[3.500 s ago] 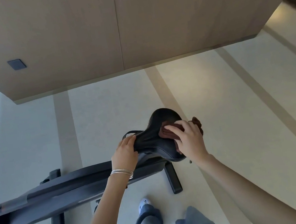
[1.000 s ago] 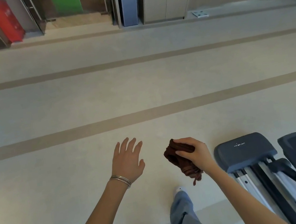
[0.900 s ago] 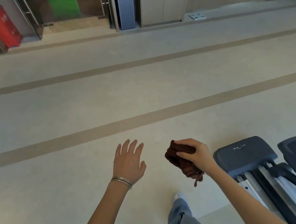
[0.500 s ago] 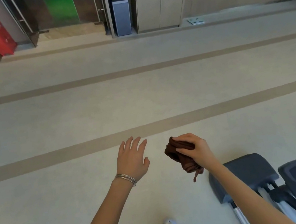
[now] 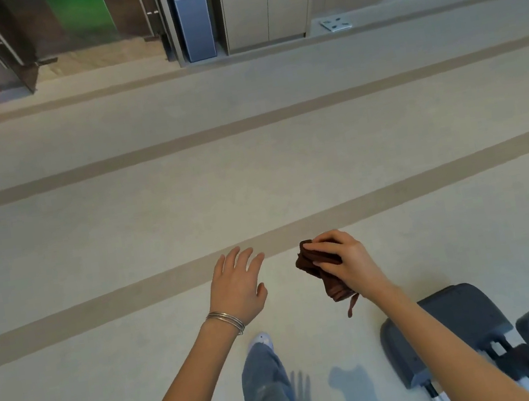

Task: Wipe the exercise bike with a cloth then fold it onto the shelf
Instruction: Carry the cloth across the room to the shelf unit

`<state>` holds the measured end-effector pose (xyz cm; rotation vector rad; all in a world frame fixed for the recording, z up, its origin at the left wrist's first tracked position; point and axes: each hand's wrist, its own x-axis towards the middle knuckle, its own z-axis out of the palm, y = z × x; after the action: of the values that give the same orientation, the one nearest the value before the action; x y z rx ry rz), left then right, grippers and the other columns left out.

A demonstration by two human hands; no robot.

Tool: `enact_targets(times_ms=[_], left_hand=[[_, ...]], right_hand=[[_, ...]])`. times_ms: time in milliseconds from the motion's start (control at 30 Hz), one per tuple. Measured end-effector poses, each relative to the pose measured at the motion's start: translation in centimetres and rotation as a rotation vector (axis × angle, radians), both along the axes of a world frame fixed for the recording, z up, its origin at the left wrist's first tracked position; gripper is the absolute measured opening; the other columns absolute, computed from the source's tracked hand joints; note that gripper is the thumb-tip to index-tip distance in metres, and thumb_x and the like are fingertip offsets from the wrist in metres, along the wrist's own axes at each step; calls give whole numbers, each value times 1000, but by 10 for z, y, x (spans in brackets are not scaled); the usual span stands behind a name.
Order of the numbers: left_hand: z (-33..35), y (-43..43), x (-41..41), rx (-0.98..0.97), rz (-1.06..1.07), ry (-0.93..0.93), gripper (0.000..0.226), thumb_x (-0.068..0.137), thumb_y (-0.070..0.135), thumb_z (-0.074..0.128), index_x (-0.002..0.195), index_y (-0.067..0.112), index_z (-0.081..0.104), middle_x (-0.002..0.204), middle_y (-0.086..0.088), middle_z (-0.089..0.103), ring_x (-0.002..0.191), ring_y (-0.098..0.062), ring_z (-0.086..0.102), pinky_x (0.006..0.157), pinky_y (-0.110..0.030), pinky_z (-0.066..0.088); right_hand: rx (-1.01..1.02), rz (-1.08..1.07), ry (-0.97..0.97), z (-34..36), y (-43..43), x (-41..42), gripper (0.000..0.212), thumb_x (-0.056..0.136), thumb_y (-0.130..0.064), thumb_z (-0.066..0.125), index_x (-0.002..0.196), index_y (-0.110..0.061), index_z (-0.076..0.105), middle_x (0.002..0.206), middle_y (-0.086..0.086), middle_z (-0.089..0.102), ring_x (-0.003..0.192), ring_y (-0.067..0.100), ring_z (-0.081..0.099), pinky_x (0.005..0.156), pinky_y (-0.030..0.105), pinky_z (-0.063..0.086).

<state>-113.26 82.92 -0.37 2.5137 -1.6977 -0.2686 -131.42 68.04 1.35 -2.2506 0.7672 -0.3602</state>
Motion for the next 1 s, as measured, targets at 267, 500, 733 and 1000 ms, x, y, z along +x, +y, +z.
enact_targets(times_ms=[267,500,733,1000], left_hand=[[19,-107,107,-48,-53,-32,58,89,34,46,143,23,31,151,-3,32,143,-25,18,118,-41,15],[25,-173,182,-22,-94,-72,58,89,37,44,144,23,29,152,-3,30,144,-25,16,118,-41,13],[6,-214,226,66,-66,-51,59,89,37,44,144,23,28,152,-3,30,144,-26,15,118,-42,13],[1,-306,269,123,0,-59,58,89,40,42,144,23,28,152,-2,29,144,-26,13,118,-43,11]], right_hand=[[-140,-50,76,19,-98,94,38,84,-7,65,117,-25,66,117,-2,57,110,20,50,94,31,44],[-180,-111,82,20,-159,166,36,81,-4,66,114,-18,68,112,3,60,105,24,50,91,24,38],[-243,-30,205,-1,-218,219,32,83,-13,66,115,-20,68,113,2,63,100,25,51,82,21,37],[-192,100,269,-20,-325,281,37,85,-10,62,120,-23,64,119,0,60,102,24,48,87,27,42]])
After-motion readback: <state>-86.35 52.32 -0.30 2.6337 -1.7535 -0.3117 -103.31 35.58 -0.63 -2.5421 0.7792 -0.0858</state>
